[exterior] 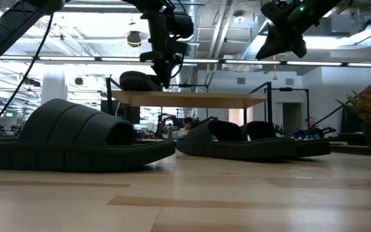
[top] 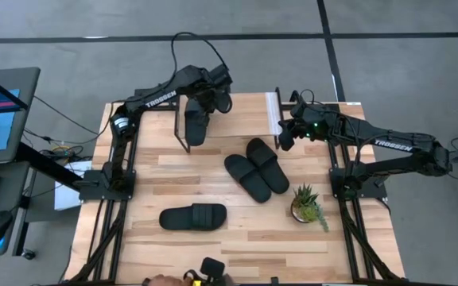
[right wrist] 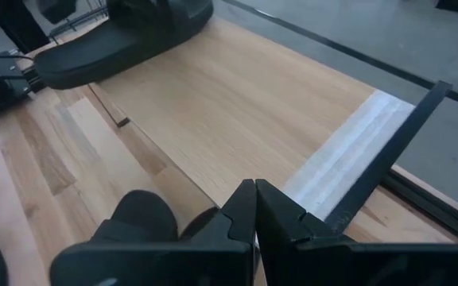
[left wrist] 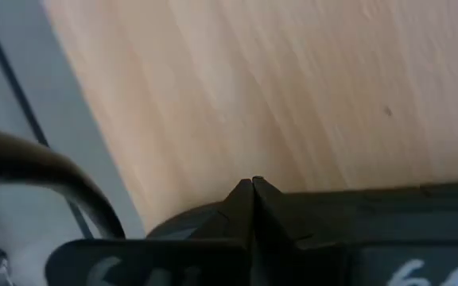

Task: Pick and place slides into the shelf
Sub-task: Put the black slipper on the shelf

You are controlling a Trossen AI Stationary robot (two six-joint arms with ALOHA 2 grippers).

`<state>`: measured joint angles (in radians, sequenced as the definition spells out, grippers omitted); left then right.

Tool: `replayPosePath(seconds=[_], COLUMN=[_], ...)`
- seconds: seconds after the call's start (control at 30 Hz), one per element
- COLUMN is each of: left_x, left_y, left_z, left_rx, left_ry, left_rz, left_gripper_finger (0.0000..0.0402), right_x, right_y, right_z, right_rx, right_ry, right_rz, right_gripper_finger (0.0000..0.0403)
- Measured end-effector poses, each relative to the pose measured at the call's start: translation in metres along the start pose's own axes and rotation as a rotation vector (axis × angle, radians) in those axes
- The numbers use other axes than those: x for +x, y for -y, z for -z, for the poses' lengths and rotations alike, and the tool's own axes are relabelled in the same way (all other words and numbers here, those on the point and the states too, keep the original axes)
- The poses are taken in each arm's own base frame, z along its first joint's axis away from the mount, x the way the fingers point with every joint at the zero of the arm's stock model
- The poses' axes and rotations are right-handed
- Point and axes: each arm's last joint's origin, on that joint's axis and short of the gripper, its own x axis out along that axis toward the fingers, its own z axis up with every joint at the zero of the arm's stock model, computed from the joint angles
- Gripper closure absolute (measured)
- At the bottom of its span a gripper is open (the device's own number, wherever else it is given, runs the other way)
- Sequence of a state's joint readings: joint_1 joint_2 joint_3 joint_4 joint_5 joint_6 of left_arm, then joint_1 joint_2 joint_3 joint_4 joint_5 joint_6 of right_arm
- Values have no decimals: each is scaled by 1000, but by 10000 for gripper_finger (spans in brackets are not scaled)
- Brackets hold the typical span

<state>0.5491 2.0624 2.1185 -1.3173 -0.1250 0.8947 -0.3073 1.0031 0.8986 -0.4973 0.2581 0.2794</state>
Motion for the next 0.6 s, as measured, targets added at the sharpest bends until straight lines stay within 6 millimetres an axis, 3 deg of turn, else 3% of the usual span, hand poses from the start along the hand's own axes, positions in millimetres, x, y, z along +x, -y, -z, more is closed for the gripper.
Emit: replayPosePath(seconds=[0.3, 0.6], left_x=[-14, -41], left_y=[-1, -5], left_z=[8, 5], left_rx=[-26, -55], left_ry=[-140, -30], left_rz=[-57, -77], left_gripper_finger=[401, 402], right_x=[0, 0], right_y=[0, 0], right_z=[0, 0], right_rx=[0, 0], right_ry=[1, -1], right_rz=[1, 1], right_gripper_finger=[403, 403])
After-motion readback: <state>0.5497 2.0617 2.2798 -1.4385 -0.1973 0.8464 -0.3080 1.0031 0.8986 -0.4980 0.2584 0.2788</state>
